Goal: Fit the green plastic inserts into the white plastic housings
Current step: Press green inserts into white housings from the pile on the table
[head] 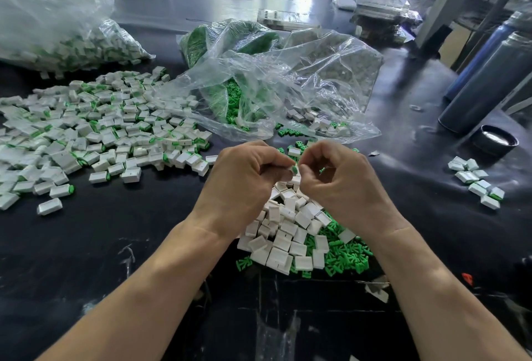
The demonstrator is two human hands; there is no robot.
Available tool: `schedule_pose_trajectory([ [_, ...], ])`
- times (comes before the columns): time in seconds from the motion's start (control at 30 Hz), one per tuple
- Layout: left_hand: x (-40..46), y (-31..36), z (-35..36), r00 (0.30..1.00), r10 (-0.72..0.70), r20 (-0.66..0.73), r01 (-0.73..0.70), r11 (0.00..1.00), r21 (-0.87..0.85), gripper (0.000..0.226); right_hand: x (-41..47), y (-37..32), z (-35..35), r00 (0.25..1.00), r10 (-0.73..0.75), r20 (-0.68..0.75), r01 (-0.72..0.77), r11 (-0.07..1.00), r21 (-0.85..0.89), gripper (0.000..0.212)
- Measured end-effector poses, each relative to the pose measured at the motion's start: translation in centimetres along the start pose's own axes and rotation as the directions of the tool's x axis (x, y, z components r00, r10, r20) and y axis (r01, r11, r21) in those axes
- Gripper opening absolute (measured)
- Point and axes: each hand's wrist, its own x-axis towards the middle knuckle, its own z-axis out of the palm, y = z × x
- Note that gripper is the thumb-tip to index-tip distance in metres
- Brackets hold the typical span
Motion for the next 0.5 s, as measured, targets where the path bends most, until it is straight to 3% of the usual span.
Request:
schedule_pose_trajectory([
  [0.17,0.21,-0.37,-0.34,0.999,-0.044,-0.022,0.043,0.998,-0.045,0.02,-0.09,0.56,-0.31,0.999,0.023,0.031,-0.024,0.998,0.055,0.007],
  [0.5,0.09,-0.49,-0.35,0.996,-0.082,0.025,0.083,0.993,-0.078,0.026,-0.17,0.84,0.19,1.0,0.02,0.014,-0.021,0.997,0.073,0.007],
])
